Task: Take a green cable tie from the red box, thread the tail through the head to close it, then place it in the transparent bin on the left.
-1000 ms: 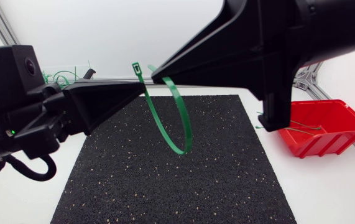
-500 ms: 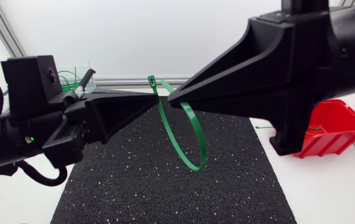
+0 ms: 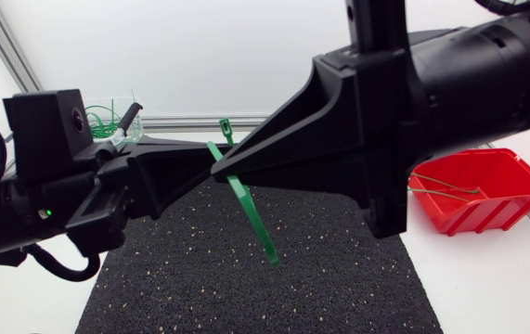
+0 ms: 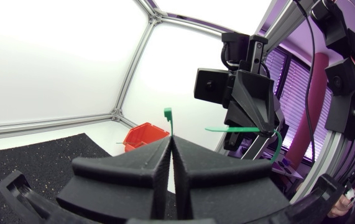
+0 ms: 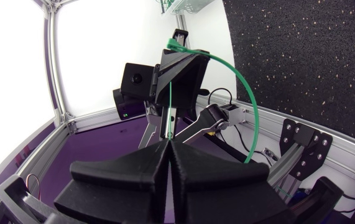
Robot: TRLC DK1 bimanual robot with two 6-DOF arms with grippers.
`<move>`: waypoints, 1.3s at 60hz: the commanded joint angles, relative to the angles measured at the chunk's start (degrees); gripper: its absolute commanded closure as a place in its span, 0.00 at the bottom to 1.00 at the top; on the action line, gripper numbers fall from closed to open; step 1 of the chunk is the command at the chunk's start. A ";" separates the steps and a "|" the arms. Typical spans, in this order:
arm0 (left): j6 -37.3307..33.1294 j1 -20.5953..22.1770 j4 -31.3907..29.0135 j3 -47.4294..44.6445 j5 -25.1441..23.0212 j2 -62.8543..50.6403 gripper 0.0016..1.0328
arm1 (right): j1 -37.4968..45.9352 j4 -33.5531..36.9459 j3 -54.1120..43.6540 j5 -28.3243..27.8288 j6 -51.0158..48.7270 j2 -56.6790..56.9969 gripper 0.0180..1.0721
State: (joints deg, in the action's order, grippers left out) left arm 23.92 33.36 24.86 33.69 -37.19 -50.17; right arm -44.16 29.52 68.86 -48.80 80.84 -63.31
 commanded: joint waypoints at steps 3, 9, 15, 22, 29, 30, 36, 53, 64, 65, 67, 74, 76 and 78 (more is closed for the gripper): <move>-0.81 -0.93 0.19 -1.70 -0.34 1.39 0.97 | -0.22 -1.39 -0.48 0.02 1.43 -0.50 0.95; -0.81 -1.11 0.19 -1.88 -0.60 1.92 0.97 | -0.22 -1.83 -0.39 0.02 1.25 -0.24 0.95; -0.81 -1.28 0.01 -2.05 -0.69 2.80 0.97 | -0.13 -2.80 -1.18 0.02 1.25 -0.76 0.95; -0.81 -1.28 0.01 -2.14 -0.78 3.41 0.97 | -0.13 -3.33 -1.27 0.02 1.25 -1.03 0.95; -1.07 -1.28 0.01 -2.40 -0.78 4.12 0.97 | 0.13 -3.94 -1.71 0.02 1.25 -1.38 0.95; -1.07 -1.28 0.01 -2.49 -0.87 4.21 0.97 | 0.22 -4.03 -1.71 0.02 1.25 -1.47 0.95; -1.25 -1.28 -0.08 -2.58 -1.13 4.56 0.97 | 0.39 -4.03 -1.71 0.02 1.16 -1.47 0.95; -1.51 -1.20 -0.52 -2.84 -1.22 5.26 0.97 | 0.83 -4.21 -1.45 0.02 1.16 -1.29 0.95; -1.77 -1.02 -0.78 -2.84 -1.22 5.35 0.97 | 1.89 -4.21 -1.62 0.10 0.90 -0.94 0.95; -1.86 -1.02 -0.78 -2.84 -1.22 5.35 0.97 | 1.97 -4.21 -1.71 0.10 0.81 -0.94 0.95; -1.77 -1.02 -0.87 -2.84 -1.31 5.44 0.97 | 2.06 -4.21 -1.71 0.10 0.64 -0.76 0.95; -1.86 -0.93 -0.96 -2.84 -1.31 5.52 0.97 | 2.24 -4.21 -1.62 0.19 0.64 -0.41 0.95; -1.86 -0.93 -1.04 -2.84 -1.31 5.44 0.97 | 2.24 -4.21 -1.71 0.10 0.64 -0.50 0.95; -1.95 -0.85 -0.96 -2.84 -1.31 5.52 0.97 | 2.33 -4.21 -1.71 0.10 0.64 -0.59 0.95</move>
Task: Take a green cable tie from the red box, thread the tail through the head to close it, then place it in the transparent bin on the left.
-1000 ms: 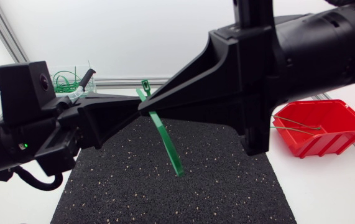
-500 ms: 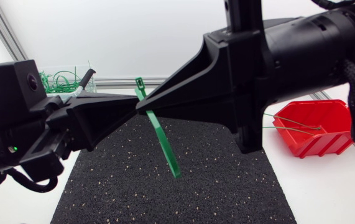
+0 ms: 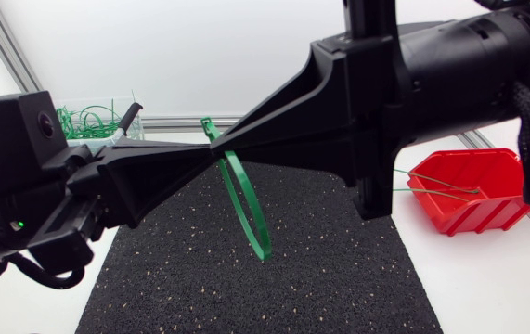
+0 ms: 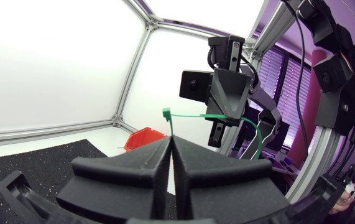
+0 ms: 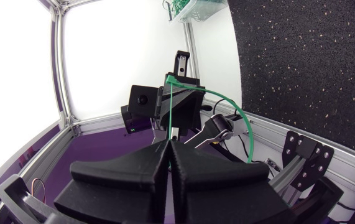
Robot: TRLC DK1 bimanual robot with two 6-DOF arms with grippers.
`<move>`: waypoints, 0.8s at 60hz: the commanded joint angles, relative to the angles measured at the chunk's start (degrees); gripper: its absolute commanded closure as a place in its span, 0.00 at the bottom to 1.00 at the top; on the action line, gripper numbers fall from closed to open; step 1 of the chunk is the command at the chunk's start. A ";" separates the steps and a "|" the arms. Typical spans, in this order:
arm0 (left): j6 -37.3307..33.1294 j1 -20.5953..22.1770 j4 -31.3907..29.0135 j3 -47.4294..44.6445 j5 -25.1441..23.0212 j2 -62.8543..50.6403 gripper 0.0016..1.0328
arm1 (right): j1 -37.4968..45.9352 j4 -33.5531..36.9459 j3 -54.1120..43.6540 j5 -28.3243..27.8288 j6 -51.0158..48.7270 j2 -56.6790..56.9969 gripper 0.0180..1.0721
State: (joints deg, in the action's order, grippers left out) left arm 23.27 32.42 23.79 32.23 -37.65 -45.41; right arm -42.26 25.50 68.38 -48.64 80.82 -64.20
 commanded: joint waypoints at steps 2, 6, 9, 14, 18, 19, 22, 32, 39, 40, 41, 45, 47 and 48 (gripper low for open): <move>-1.29 0.09 0.03 -1.38 -0.85 0.76 0.97 | 0.34 -0.18 -1.23 -0.05 0.66 0.31 0.95; -1.38 0.18 0.03 -1.29 -0.76 0.67 0.97 | 0.34 -0.18 -1.32 -0.05 0.66 0.22 0.95; -1.47 0.18 0.03 -1.29 -0.85 0.67 0.97 | 0.34 -0.18 -1.49 -0.05 0.66 0.13 0.95; -1.65 0.36 0.03 -1.29 -0.76 0.67 0.97 | 0.34 -0.62 -1.85 -0.05 0.75 -0.13 0.95; -1.73 0.53 0.03 -1.20 -0.76 0.67 0.97 | 0.34 -0.89 -2.02 -0.05 0.75 -0.39 0.95; -1.65 0.53 0.03 -1.20 -0.76 0.67 0.97 | 0.34 -0.89 -2.02 -0.05 0.75 -0.48 0.95; -1.73 0.62 0.03 -1.11 -0.76 0.67 0.97 | 0.34 -1.06 -2.02 -0.05 0.75 -0.66 0.95; -1.91 1.41 -0.06 -1.11 -0.58 0.58 0.97 | 0.34 -1.85 -1.85 -0.05 0.83 -1.19 0.95; -2.79 2.20 -0.50 -1.03 0.38 0.58 0.97 | 0.34 -2.47 -1.41 -0.05 0.92 -2.06 0.95; -2.79 2.20 -0.50 -1.03 0.47 0.58 0.97 | 0.34 -2.47 -1.32 -0.05 0.92 -2.24 0.95; -2.79 2.20 -0.50 -1.03 0.47 0.58 0.97 | 0.34 -2.47 -1.23 0.04 0.92 -2.33 0.95; -2.79 2.20 -0.50 -1.03 0.65 0.76 0.97 | 0.34 -2.56 -0.97 0.39 1.01 -3.21 0.95; -2.79 2.20 -0.50 -1.03 0.91 0.85 0.97 | 0.34 -2.64 -0.79 0.39 1.01 -3.73 0.95; -2.79 2.20 -0.50 -1.03 0.91 0.85 0.97 | 0.34 -2.64 -0.79 0.39 1.01 -3.82 0.95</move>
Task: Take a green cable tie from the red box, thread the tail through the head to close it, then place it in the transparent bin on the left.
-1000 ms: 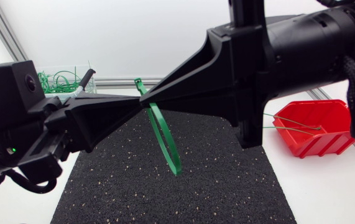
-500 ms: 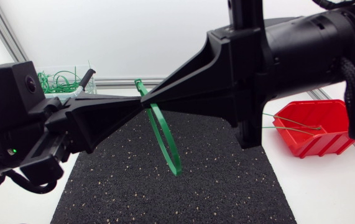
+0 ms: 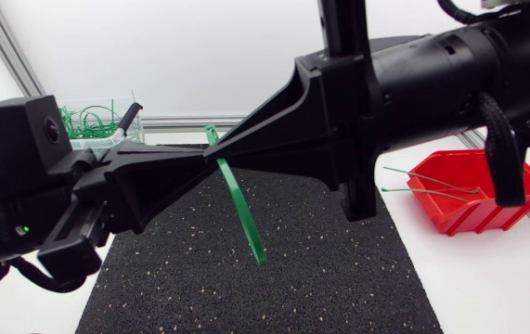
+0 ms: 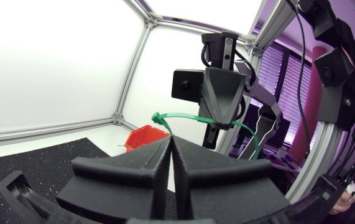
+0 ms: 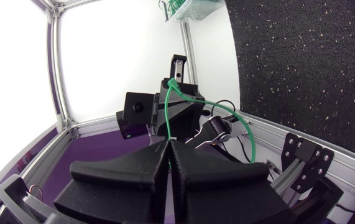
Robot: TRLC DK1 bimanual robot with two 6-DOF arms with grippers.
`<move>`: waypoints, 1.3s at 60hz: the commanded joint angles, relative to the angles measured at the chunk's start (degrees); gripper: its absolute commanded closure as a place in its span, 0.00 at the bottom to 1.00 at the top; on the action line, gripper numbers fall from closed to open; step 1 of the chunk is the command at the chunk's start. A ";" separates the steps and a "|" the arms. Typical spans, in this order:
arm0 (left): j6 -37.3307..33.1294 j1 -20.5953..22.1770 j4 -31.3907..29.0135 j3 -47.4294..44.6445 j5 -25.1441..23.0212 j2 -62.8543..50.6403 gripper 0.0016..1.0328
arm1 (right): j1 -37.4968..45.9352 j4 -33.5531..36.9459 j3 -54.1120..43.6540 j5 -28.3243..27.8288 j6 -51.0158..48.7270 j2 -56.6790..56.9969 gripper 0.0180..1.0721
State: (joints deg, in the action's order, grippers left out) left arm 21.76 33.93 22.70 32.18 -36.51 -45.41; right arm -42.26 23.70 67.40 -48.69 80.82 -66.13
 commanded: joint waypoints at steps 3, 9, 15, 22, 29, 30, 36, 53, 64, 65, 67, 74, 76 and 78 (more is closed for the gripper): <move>-1.28 0.61 0.59 -0.98 -0.14 0.94 0.97 | 0.34 -1.03 0.37 0.61 1.10 -2.51 0.95; -1.90 0.61 0.15 -1.07 0.21 1.46 0.97 | 0.34 -0.76 1.25 0.96 1.63 -3.48 0.95; -2.77 0.34 -0.20 -1.16 0.83 1.46 0.97 | 0.42 -0.15 2.39 0.96 1.71 -3.31 0.95; -3.13 -0.89 -0.20 -1.33 0.83 1.46 0.97 | 1.04 0.47 2.57 1.49 1.98 -1.55 0.95; -3.57 -1.24 -0.20 -1.25 1.18 1.46 0.97 | 2.36 1.26 1.60 1.49 1.89 -1.02 0.95; -3.57 -1.24 -0.20 -1.16 1.27 1.46 0.97 | 2.62 1.26 1.42 1.49 1.98 -1.02 0.95; -3.57 -1.06 -0.20 -1.16 1.44 1.64 0.97 | 3.24 1.34 1.33 1.49 1.98 -1.46 0.95; -4.36 -0.89 -0.99 -1.07 2.59 2.61 0.97 | 2.62 3.19 3.44 1.40 1.98 -5.06 0.95; -5.24 -0.18 -1.25 -1.16 3.38 2.87 0.97 | 2.27 3.81 5.90 1.31 1.98 -6.56 0.95; -5.41 -0.10 -1.34 -1.16 3.47 2.87 0.97 | 2.27 3.81 6.26 1.31 1.98 -6.47 0.95; -5.94 0.08 -1.52 -1.16 3.90 2.87 0.97 | 2.18 3.98 6.87 1.31 2.06 -6.47 0.95; -6.47 0.61 -1.78 -1.16 4.61 3.04 0.97 | 2.27 4.07 7.57 1.40 2.06 -7.26 0.95; -6.73 0.78 -1.87 -1.25 4.87 3.22 0.97 | 2.18 4.07 7.57 1.40 2.06 -7.61 0.95; -6.82 0.87 -1.96 -1.25 5.05 3.31 0.97 | 2.18 4.16 7.57 1.40 2.06 -7.88 0.95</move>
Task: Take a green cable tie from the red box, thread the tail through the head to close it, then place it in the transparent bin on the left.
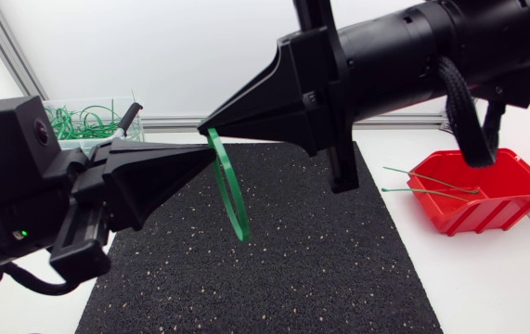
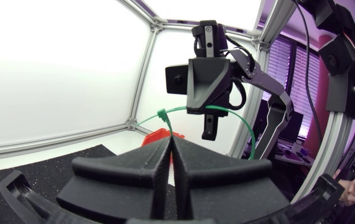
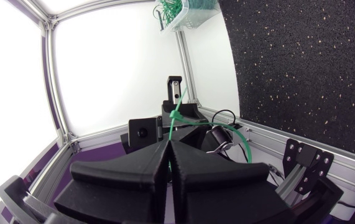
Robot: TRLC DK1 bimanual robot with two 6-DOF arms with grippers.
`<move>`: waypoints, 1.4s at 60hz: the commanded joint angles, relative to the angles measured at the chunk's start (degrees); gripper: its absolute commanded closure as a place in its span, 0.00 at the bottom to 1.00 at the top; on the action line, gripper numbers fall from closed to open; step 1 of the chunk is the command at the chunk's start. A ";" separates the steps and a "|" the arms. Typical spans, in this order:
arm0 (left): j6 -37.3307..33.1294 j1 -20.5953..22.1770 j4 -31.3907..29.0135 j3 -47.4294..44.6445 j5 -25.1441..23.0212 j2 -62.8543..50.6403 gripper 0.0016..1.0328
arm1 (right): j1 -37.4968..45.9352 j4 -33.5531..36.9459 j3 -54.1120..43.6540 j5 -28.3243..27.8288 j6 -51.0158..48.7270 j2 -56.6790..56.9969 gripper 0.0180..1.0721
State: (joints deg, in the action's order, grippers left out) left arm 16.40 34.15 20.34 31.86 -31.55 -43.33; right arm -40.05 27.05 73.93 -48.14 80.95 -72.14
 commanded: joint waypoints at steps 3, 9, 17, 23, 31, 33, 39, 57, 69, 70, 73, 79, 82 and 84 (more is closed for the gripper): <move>-1.73 0.65 0.40 -1.01 0.26 1.32 0.97 | -0.03 0.90 0.95 0.85 1.93 -1.87 0.95; -2.08 0.65 0.32 -1.01 0.35 1.41 0.97 | 0.15 0.99 0.95 0.94 1.93 -2.48 0.95; -2.34 1.27 0.14 -1.09 1.05 2.11 0.97 | 0.85 1.08 1.04 0.85 1.93 -4.06 0.95; -2.87 1.71 -0.39 -1.09 1.58 2.55 0.97 | 0.94 1.43 1.74 0.42 1.93 -5.12 0.95; -2.87 1.71 -0.83 -0.92 1.67 2.90 0.97 | 2.17 2.75 2.89 0.06 1.76 -7.23 0.94; -2.87 1.62 -0.91 -0.92 1.67 3.17 0.97 | 2.35 2.75 2.80 0.06 1.67 -7.31 0.94; -2.87 1.53 -1.27 -0.83 1.67 3.52 0.97 | 2.96 2.83 2.45 -0.02 1.58 -7.49 0.94; -3.31 0.83 -1.35 -0.74 1.76 3.60 0.97 | 4.55 3.89 1.04 -1.61 1.14 -6.17 0.94; -4.19 -0.05 -0.83 -0.83 1.84 2.46 0.97 | 4.19 4.50 0.86 -3.45 1.32 -4.50 0.94; -4.19 -0.14 -0.74 -0.83 1.84 2.20 0.97 | 4.11 4.50 0.86 -3.54 1.32 -4.50 0.94; -4.27 -0.14 -0.56 -0.83 1.84 2.02 0.97 | 3.75 4.42 0.69 -3.54 1.32 -4.50 0.94; -4.54 -0.14 -0.56 -0.83 2.11 1.93 0.97 | 2.79 4.24 0.42 -3.54 1.14 -5.29 0.94; -4.63 -0.14 -0.47 -0.83 2.28 1.93 0.97 | 2.52 4.15 0.42 -3.54 0.97 -5.82 0.94; -4.80 0.04 -0.56 -0.83 2.55 1.85 0.97 | 2.26 4.15 0.51 -3.54 0.88 -6.08 0.94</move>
State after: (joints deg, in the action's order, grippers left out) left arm 13.17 34.28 17.58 31.31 -28.84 -41.63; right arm -37.23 30.22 76.01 -52.47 81.01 -76.84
